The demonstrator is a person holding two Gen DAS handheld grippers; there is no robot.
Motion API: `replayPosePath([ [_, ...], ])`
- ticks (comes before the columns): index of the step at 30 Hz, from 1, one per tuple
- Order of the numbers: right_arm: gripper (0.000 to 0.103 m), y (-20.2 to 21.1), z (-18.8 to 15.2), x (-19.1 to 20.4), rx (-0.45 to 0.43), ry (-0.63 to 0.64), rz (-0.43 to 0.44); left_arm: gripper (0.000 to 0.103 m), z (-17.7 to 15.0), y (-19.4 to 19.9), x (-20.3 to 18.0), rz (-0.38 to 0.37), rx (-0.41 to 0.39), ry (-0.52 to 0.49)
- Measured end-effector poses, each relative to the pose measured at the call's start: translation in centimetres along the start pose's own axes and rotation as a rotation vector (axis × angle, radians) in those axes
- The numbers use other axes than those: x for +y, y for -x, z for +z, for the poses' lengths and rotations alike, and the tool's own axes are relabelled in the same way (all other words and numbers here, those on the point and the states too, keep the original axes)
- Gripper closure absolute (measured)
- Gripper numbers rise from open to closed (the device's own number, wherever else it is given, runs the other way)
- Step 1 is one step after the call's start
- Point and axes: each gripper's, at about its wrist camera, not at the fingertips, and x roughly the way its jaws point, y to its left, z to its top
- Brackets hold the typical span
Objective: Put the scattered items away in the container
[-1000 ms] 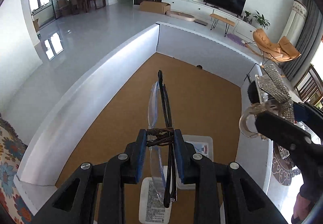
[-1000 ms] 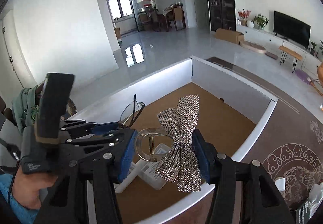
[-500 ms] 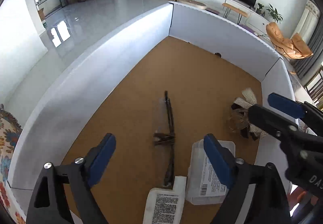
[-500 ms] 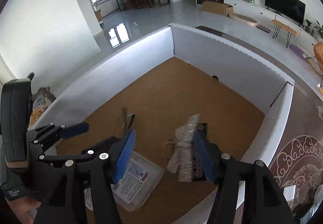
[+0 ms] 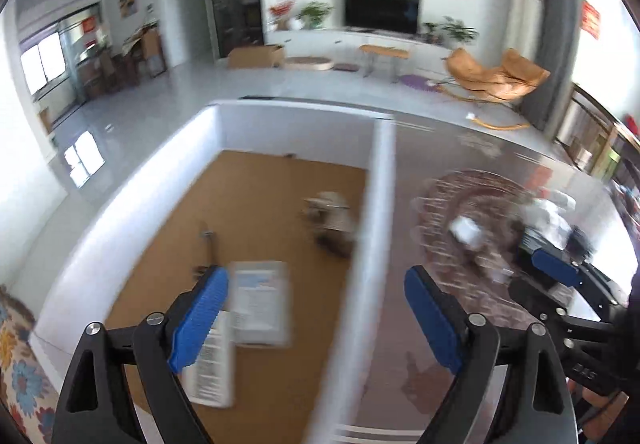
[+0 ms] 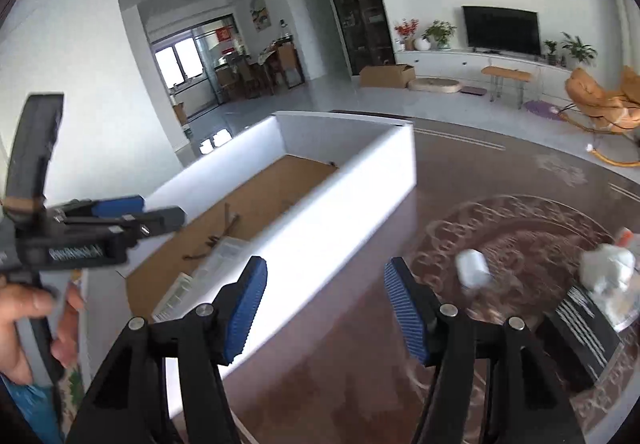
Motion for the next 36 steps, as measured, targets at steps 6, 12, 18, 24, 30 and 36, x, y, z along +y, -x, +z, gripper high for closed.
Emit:
replayPosePath([
  [6, 0.040, 8.3, -8.7, -12.5, 0.036, -0.166, -0.347, 0.001, -6.2, -2.6, -15.0, -0.209, 0.074, -0.114],
  [12, 0.040, 14.1, -14.0, -20.5, 0.095, -0.232, -0.532, 0.001, -10.9, -7.6, -24.9, -0.260, 0.152, -0.190],
  [18, 0.040, 15.4, -14.3, -22.1, 0.102, -0.297, -0.556, 0.001, -9.9, -9.8, -28.2, -0.230, 0.157, -0.225],
  [24, 0.040, 15.0, -14.8, -23.7, 0.133, -0.389, -0.540, 0.000, -9.4, -10.7, -28.8, -0.183, 0.167, -0.224],
  [30, 0.038, 14.9, -14.9, -23.5, 0.140, -0.386, -0.543, 0.000, -9.5, -10.4, -28.6, -0.189, 0.164, -0.225],
  [36, 0.035, 13.7, -14.4, -22.5, 0.195, -0.317, -0.597, 0.000, -10.3, -9.5, -26.9, -0.188, 0.163, -0.222],
])
